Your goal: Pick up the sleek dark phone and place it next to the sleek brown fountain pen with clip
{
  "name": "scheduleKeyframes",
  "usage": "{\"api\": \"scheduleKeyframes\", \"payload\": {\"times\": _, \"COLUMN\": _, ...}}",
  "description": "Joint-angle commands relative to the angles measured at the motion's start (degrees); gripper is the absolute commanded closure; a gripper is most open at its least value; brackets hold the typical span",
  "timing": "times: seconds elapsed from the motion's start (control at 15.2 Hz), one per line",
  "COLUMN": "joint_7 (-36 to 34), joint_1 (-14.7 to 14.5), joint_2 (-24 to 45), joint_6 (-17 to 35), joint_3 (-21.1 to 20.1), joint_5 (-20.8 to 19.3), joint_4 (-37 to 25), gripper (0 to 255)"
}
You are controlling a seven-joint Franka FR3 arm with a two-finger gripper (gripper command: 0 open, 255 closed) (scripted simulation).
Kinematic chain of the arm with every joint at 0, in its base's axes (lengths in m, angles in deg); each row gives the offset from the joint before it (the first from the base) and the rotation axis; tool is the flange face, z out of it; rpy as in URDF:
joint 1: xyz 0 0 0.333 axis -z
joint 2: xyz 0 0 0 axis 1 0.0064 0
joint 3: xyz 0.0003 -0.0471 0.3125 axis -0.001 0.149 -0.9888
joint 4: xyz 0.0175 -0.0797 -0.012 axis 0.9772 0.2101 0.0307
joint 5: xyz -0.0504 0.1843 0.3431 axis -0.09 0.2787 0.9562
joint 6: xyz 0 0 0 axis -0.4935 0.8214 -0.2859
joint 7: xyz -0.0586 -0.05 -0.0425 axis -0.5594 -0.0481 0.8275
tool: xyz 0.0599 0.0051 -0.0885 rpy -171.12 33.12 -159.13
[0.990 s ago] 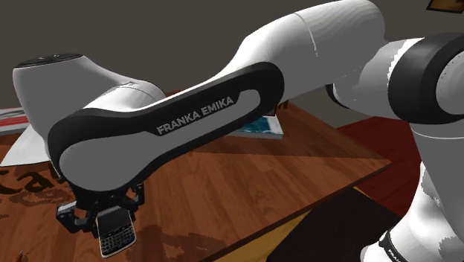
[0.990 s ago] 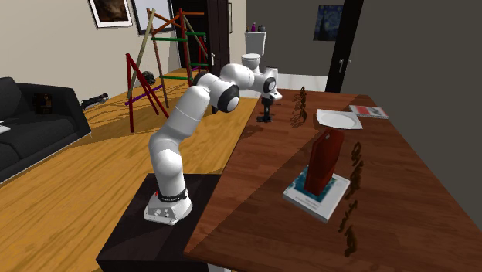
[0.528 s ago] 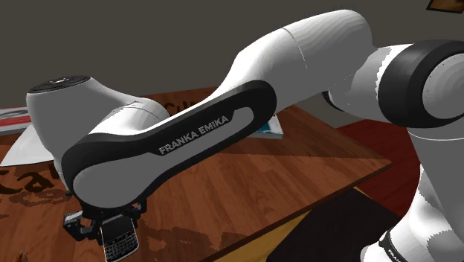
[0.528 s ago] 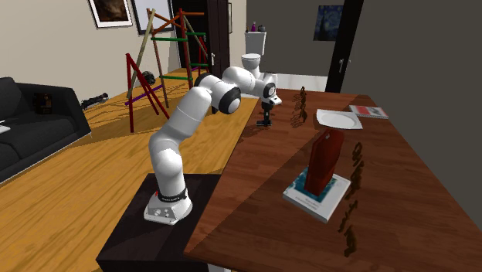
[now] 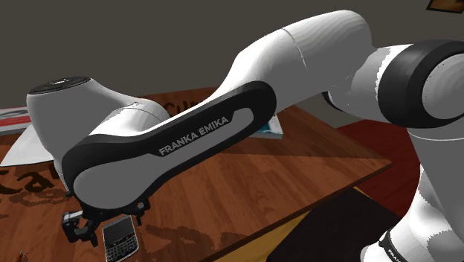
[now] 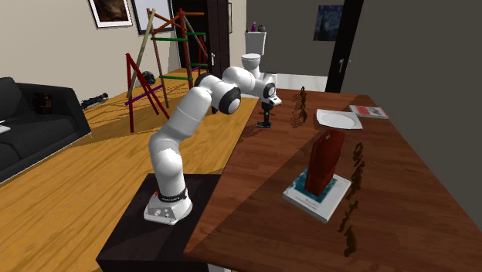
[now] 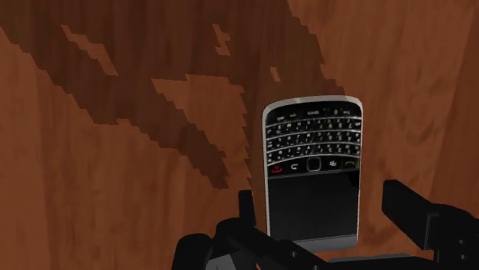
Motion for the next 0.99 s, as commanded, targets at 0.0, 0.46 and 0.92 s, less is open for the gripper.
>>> {"api": "scheduleKeyframes", "payload": {"times": 0.0, "joint_7": 0.0, "joint_1": 0.0, "joint_2": 0.0, "joint_6": 0.0, "joint_3": 0.0, "joint_5": 0.0, "joint_4": 0.0, "gripper": 0}}
{"api": "scheduleKeyframes", "payload": {"times": 0.46, "joint_7": 0.8, "joint_1": 0.3, "joint_2": -2.5, "joint_6": -5.7, "joint_3": -0.8, "joint_5": 1.2, "joint_4": -3.4, "gripper": 0}}
{"api": "scheduleKeyframes", "payload": {"times": 0.92, "joint_7": 0.8, "joint_1": 0.3, "joint_2": -2.5, "joint_6": -5.7, "joint_3": -0.8, "joint_5": 1.2, "joint_4": -3.4, "gripper": 0}}
